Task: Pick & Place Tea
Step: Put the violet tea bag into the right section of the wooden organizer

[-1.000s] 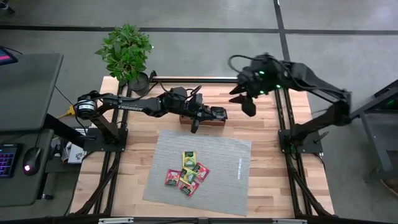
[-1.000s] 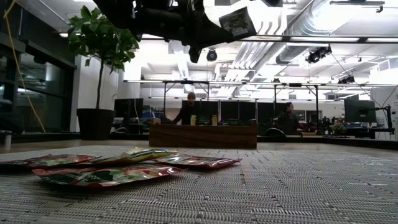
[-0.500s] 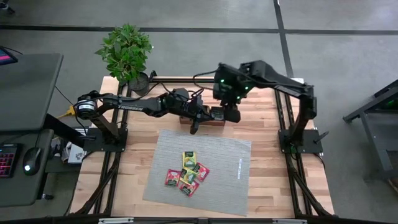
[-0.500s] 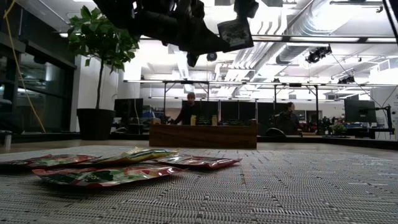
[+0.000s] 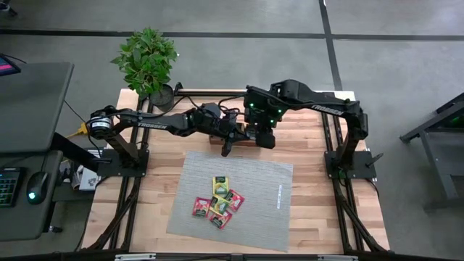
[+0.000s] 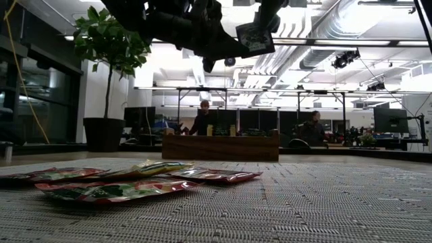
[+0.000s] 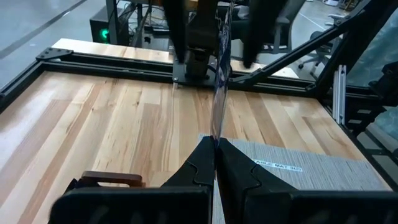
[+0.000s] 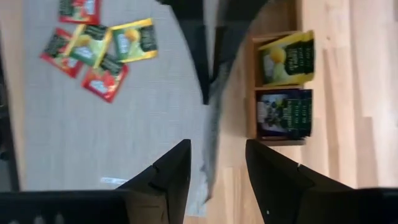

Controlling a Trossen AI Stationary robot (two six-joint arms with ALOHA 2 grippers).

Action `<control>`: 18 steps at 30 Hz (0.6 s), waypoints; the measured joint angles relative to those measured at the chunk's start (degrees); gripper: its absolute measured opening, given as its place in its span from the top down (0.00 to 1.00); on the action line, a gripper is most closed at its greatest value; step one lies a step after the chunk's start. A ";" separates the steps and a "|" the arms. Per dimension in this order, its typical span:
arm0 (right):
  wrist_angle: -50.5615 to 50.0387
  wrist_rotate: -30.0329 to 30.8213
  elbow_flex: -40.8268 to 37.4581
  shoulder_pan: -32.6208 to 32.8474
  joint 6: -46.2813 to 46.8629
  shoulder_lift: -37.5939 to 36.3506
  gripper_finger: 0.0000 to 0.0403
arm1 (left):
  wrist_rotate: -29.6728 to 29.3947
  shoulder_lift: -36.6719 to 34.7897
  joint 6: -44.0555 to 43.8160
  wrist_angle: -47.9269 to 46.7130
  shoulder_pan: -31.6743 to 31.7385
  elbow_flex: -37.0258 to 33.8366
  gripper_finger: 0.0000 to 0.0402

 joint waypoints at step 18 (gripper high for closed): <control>3.60 3.57 -0.50 -0.15 -0.93 -0.24 0.99 | 0.04 -0.05 1.01 -3.23 0.05 0.04 1.00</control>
